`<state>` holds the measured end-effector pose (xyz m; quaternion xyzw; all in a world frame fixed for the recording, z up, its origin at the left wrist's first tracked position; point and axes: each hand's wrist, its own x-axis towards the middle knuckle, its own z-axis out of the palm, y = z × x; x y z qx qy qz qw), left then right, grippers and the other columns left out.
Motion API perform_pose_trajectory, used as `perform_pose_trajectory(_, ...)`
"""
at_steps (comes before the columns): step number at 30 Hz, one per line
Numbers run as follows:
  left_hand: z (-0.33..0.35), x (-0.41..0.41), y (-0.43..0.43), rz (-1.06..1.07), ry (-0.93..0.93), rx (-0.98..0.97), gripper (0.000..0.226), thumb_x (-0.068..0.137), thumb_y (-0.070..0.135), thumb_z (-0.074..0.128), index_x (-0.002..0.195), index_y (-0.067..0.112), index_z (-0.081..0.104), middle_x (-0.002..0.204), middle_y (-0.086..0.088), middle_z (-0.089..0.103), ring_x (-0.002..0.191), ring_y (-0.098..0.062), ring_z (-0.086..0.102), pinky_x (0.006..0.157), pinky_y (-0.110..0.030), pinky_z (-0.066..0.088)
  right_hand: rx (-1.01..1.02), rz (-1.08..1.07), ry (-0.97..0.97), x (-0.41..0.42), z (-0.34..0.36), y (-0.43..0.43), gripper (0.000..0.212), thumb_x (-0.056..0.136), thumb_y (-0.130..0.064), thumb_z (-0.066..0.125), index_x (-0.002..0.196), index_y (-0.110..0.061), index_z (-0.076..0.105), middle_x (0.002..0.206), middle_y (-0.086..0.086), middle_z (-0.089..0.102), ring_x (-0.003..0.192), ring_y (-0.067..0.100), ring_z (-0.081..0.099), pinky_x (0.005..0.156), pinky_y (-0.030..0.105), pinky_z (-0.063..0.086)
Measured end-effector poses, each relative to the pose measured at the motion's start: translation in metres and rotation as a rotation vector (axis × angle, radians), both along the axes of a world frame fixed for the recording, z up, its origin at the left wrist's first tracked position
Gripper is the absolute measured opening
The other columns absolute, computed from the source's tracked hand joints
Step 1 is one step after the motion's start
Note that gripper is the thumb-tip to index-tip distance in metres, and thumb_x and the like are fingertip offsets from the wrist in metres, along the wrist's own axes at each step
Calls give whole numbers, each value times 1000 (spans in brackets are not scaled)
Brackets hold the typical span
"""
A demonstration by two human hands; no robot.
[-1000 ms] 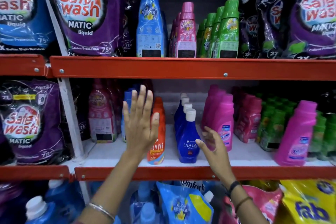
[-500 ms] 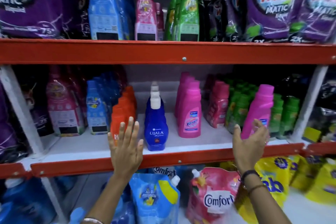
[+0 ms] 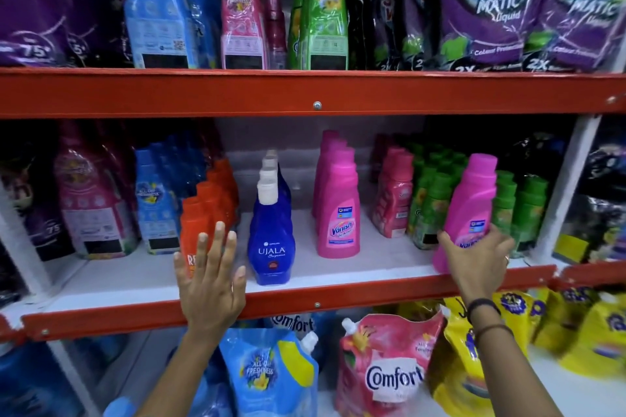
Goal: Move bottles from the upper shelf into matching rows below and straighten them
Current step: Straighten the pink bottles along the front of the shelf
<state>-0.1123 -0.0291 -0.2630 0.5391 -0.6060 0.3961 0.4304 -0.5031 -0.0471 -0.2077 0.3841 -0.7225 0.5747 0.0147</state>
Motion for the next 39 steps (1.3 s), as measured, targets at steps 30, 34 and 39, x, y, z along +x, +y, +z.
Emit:
perform_pose_trajectory(30, -3, 3, -2, -34, -41, 2, 65, 96, 36, 29, 154, 17, 5, 163, 5, -3, 150, -16, 1, 120, -48, -1, 31, 257, 191, 163, 9, 27, 92, 59, -63, 75, 125, -9, 40, 125, 13, 52, 108, 37, 59, 75, 46, 50)
perform_pose_trajectory(34, -2, 2, -2, -38, -50, 12, 65, 96, 36, 30, 154, 18, 6, 163, 5, -3, 150, -16, 1, 118, -50, 2, 47, 247, 207, 163, 8, 21, 90, 60, -66, 72, 121, -9, 41, 120, 14, 53, 105, 38, 60, 73, 46, 50)
perform_pose_trajectory(39, -1, 1, -1, -39, -52, 17, 63, 97, 37, 30, 153, 17, 11, 163, 5, -1, 150, -16, 2, 119, -49, 0, 54, 239, 218, 166, 5, 20, 90, 62, -68, 69, 123, -9, 41, 121, 14, 53, 106, 38, 59, 71, 45, 50)
